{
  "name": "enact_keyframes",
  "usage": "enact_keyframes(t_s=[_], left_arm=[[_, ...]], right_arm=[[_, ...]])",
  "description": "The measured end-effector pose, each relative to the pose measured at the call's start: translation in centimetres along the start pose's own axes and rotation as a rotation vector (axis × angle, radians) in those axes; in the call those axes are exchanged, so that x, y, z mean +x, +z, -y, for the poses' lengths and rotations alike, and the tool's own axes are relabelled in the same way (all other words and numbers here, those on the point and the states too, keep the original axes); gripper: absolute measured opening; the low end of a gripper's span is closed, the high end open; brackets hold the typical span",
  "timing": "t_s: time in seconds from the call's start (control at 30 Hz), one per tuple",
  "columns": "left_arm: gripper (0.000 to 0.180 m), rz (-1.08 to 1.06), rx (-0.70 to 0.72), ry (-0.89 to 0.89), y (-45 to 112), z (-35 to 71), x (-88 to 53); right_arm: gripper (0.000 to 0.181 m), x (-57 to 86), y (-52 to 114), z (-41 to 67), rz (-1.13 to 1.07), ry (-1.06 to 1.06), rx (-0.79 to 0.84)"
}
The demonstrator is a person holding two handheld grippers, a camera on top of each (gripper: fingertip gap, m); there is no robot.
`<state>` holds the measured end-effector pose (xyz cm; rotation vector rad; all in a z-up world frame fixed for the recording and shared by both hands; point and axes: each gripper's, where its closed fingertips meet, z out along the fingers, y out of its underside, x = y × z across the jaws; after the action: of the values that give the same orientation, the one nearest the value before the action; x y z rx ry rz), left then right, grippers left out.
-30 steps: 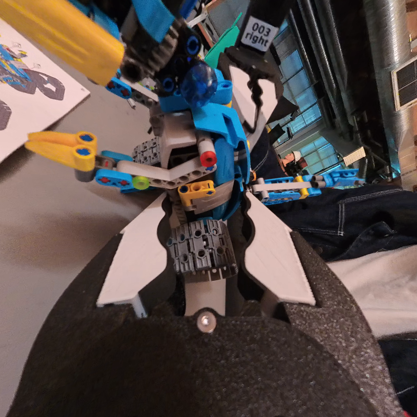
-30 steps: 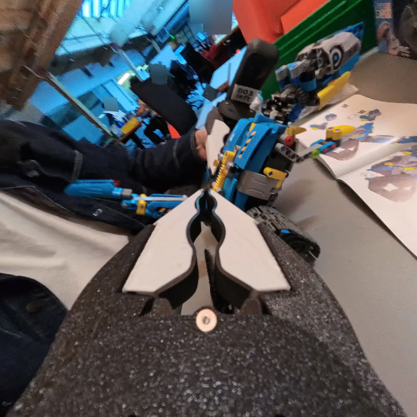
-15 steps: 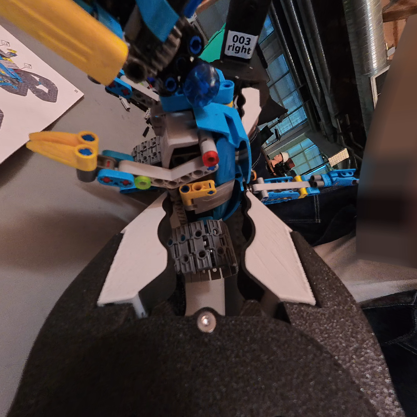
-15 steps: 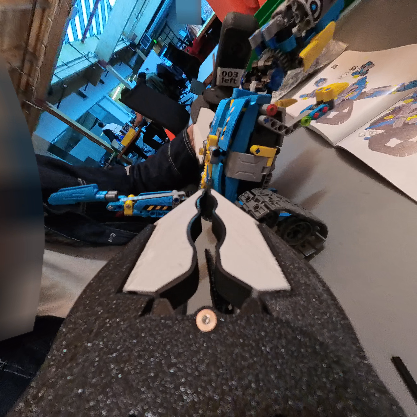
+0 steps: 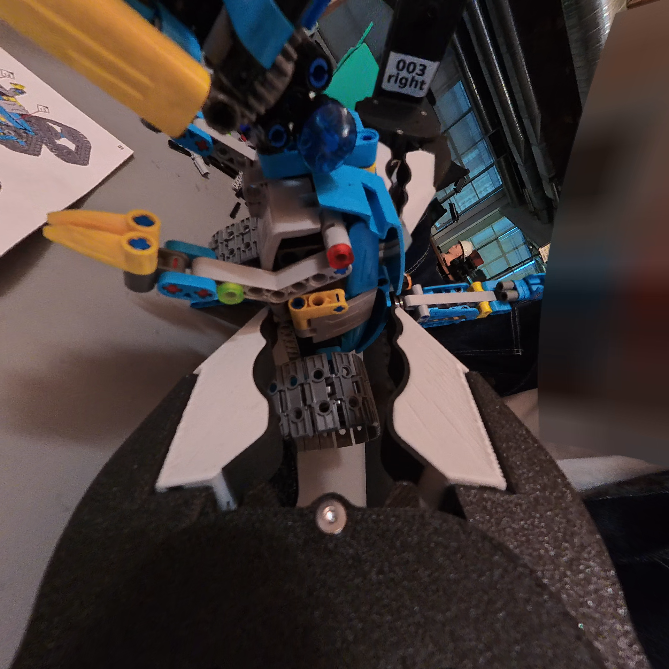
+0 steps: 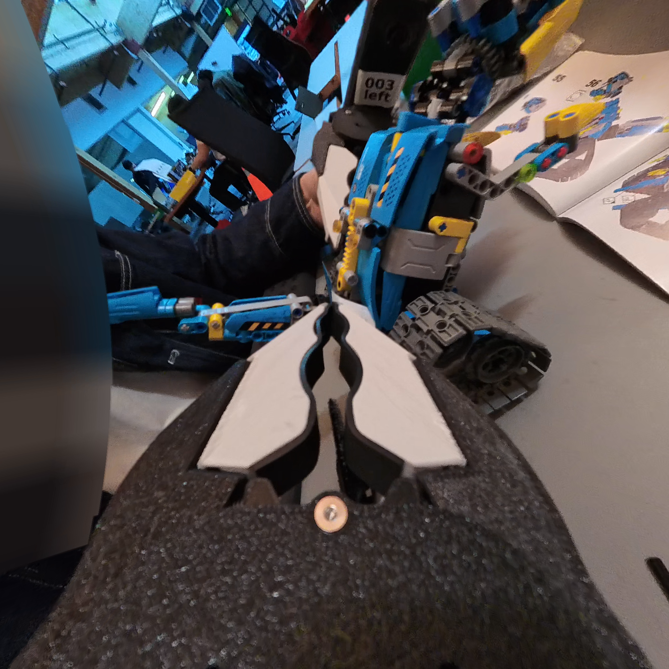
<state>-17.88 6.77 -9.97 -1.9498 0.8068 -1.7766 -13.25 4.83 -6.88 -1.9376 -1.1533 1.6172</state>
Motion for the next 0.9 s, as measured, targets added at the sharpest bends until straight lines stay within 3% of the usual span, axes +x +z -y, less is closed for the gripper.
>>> enact_keyframes(t_s=[0.1,0.6,0.9], left_arm=[[0.059,0.001,0.005,0.0,0.0,0.1,0.0],[0.059,0.006,-0.017,0.032,0.2,-0.3,0.2],[0.059,0.008,-0.02,0.039,0.3,-0.4,0.2]], right_arm=[[0.0,-2.4,-0.3,0.4,0.093,-0.037,0.017],[0.0,0.8,-0.3,-0.2,-0.108,-0.061,-0.024],[0.0,0.5,0.0,-0.3,-0.087,-0.045,-0.022]])
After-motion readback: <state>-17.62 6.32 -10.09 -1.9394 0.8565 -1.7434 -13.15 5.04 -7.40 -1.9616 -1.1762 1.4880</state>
